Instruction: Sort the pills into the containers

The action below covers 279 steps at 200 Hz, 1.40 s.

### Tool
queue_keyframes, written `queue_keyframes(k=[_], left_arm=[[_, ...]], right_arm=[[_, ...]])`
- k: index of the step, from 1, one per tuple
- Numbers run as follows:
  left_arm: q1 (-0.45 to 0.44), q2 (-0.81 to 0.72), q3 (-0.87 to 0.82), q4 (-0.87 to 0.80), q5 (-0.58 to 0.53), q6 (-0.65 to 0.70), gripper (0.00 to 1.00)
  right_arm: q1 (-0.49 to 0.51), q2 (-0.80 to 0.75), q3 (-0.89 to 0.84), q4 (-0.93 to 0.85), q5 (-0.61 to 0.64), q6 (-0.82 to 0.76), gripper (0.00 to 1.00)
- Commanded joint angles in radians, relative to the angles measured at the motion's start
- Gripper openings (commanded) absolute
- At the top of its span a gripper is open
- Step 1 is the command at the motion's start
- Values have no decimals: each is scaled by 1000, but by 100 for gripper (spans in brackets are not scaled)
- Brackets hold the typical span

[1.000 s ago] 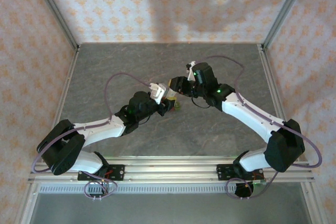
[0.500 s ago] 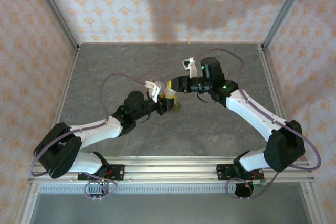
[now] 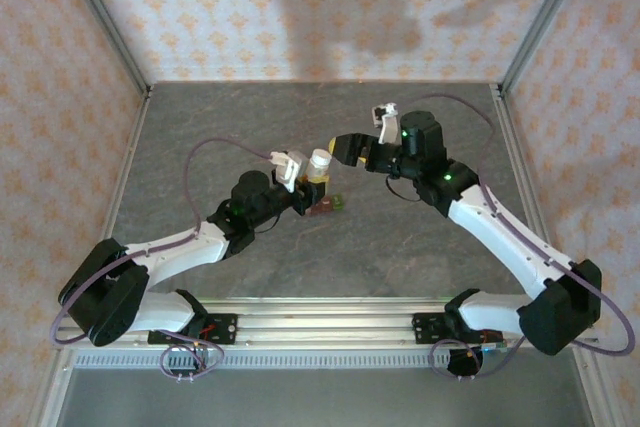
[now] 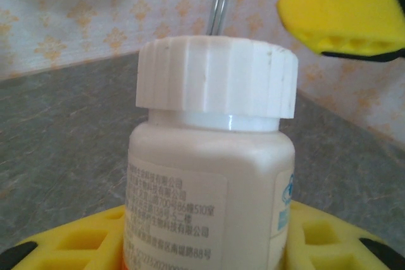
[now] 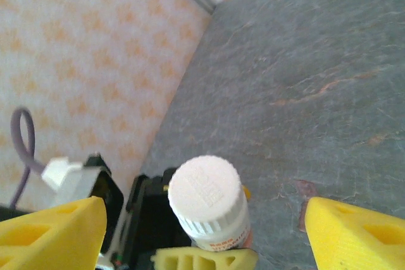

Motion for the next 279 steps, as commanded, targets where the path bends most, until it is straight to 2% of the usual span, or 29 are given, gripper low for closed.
queue_keyframes(k=[1,83,129,162,217,239,279], left_arm=[[-1,-22,39,-52,-38,73,0],[-19,-3,63,-79,-27,82,0],[-24,1,69,-70,-28,78,0],[-24,10,74,-64,-26,76,0],[-26,32,83,-52,-19,69,0],[-28,32,85,-48,-21,67,0],[-27,20,82,-53,-18,57,0]], right_arm=[[12,16,-31,32,118,127,83],[83,104,13,59,147,124,83],[104,136,14,78,139,126,79],[112,148,8,95,126,126,72],[117,142,14,97,118,123,74],[117,141,7,95,118,118,69],[117,132,-17,92,118,61,47]])
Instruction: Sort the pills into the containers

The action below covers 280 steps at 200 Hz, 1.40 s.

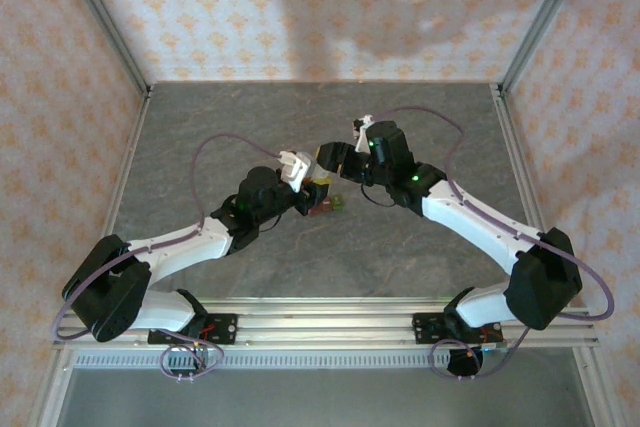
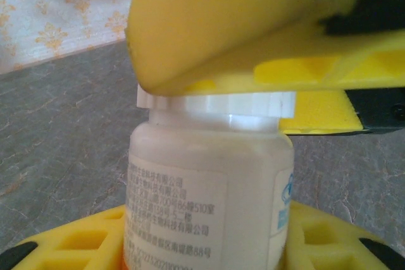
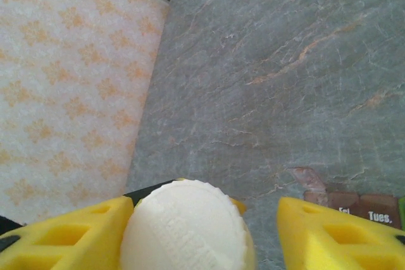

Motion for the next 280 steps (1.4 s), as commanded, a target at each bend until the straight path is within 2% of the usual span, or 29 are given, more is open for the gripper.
queue_keyframes(k=[1,17,41,58,78,109,129,153,182,206,280], left_arm=[[-11,-7,30,43,1,-6,0],[-10,-21,25,42,20,-16,0],[-6,-41,30,39,110,-67,0],[4,-52,30,64,192,-129,0],[9,-64,25,82,220,-162,0],[9,-83,14,62,162,-131,0],[8,-79,22,11,120,-89,0],[9,-78,18,-20,47,-34,0],[7,-70,17,-42,-17,26,0],[1,-59,19,-54,-52,64,0],[-21,-27,44,-68,-60,96,0]], right_arm=[[3,-15,-1,12,4,-59,46],[-3,-25,-10,16,-21,-152,42],[-51,-34,-50,61,-165,-301,41],[-99,-34,-78,88,-277,-330,42],[-121,-45,-89,79,-320,-339,45],[-121,-64,-87,42,-287,-316,52],[-121,-83,-72,6,-246,-266,70],[-121,-128,-57,-33,-159,-155,83],[-121,-159,-54,-25,-110,-33,84],[-117,-140,-22,-89,-33,25,84],[-52,-39,46,-75,10,51,85]])
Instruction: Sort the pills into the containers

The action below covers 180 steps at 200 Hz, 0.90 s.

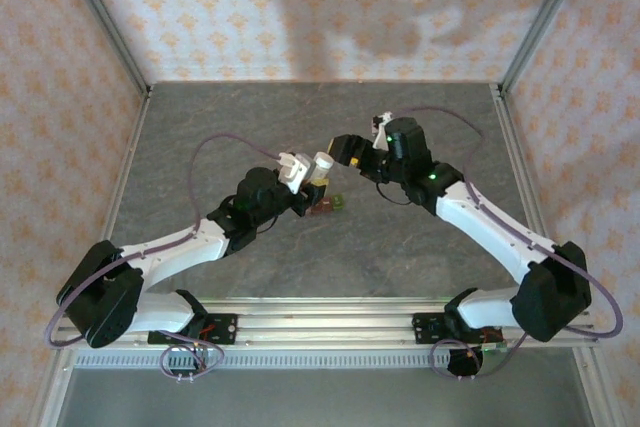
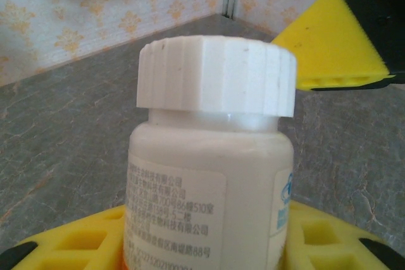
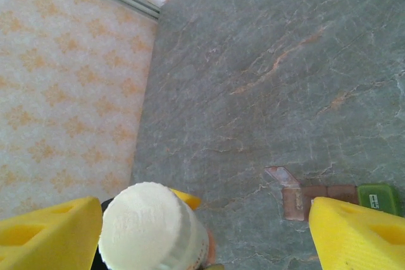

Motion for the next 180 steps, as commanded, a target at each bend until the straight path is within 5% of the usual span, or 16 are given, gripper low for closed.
queue_keyframes(k=[1,66,105,126,180], left_arm=[[-13,10,42,-4,-17,33,0],[-22,15,47,3,-21,28,0],[-22,5,40,37,-25,3,0],[-22,-7,39,41,-20,-15,0],[17,-41,58,28,212,-135,0]], right_arm=[[27,23,59,1,36,17,85],[63,72,66,34,26,30,78],[67,72,38,52,8,16,48],[62,62,32,47,-6,-52,41],[-47,42,-4,105,-298,-358,40]])
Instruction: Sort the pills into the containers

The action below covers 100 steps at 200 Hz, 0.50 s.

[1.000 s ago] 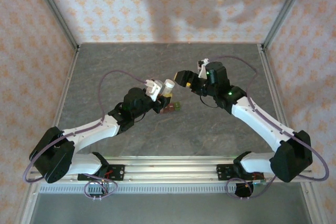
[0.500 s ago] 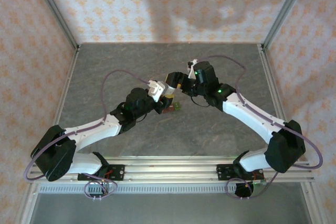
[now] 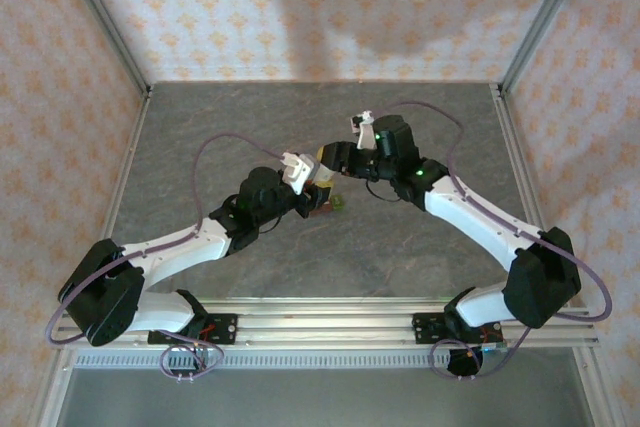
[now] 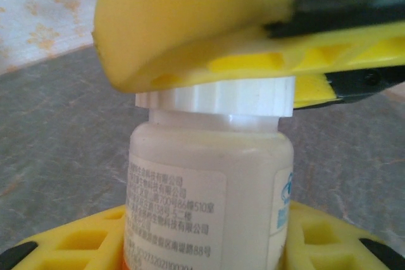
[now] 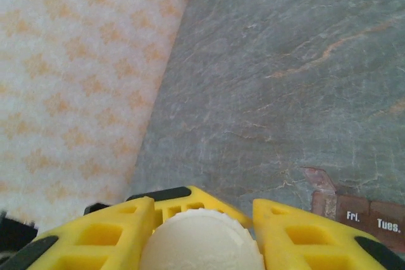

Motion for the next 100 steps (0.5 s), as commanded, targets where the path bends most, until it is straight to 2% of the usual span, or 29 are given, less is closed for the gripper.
queue_keyframes(k=[1,20,37,44,64,80,100], left_arm=[[27,-46,41,35,158,-87,0],[38,-41,50,42,255,-124,0],[38,-34,56,32,261,-123,0],[38,-32,56,27,243,-117,0],[39,-30,53,12,168,-85,0],[38,-32,47,-2,87,-48,0],[33,-35,46,-27,-3,11,0]], right_arm=[[-61,-28,-28,27,-148,-207,40],[-95,-21,-20,0,-236,-261,40],[-107,-15,-2,-34,-259,-275,44],[-108,-17,3,-45,-250,-268,49],[-113,-40,6,-56,-195,-218,73],[-114,-72,8,-70,-136,-167,79],[-114,-87,20,-101,-56,-82,81]])
